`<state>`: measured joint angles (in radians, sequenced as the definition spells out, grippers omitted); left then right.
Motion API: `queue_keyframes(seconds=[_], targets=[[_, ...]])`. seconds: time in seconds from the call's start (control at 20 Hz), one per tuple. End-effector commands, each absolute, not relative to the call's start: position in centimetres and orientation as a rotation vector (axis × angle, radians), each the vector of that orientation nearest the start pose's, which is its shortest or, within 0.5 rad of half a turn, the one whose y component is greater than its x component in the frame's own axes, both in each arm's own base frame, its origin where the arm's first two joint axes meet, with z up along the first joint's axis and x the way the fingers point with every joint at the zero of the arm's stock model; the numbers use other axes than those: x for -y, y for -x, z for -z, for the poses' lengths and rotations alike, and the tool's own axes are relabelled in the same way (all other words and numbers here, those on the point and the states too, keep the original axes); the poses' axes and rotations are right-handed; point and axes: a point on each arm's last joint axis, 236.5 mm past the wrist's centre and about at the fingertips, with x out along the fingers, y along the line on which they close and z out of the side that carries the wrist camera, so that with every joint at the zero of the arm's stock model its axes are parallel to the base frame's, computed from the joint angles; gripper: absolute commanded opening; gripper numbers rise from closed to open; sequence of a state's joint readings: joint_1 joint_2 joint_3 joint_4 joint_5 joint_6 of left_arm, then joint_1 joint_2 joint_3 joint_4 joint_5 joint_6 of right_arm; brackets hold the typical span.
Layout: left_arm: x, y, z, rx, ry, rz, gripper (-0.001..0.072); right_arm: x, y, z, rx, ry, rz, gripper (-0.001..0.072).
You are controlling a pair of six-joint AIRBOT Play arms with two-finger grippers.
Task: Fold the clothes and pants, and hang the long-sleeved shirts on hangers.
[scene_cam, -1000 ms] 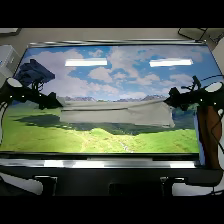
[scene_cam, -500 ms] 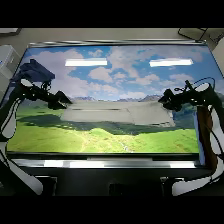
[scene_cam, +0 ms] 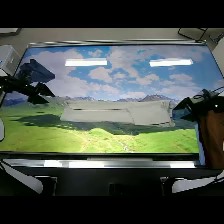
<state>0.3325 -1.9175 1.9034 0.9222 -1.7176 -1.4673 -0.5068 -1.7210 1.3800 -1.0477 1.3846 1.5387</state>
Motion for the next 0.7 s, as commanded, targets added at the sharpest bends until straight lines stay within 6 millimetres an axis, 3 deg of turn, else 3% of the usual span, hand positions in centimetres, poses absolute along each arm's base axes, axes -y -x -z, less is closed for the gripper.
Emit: queue_keyframes(seconds=[0.0,0.15,0.3,0.65], targets=[[0.0,-45.0,-4.9,-1.465,0.618,0.403,0.0709,7.7,-39.2,9.2,-1.512,-0.952,-0.016,0.071],[2.2,-44.8,-6.9,-1.44,0.561,0.44,0.0708,5.6,-40.6,9.8,-1.485,-1.071,-0.122,0.0711],[5.0,-44.4,-7.7,-1.444,0.509,0.49,0.0708,3.7,-41.4,9.1,-1.446,-1.117,-0.269,0.0711],[10.4,-43.4,-7.9,-1.475,0.42,0.587,0.0708,2.8,-40.9,8.1,-1.438,-1.079,-0.383,0.0704]])
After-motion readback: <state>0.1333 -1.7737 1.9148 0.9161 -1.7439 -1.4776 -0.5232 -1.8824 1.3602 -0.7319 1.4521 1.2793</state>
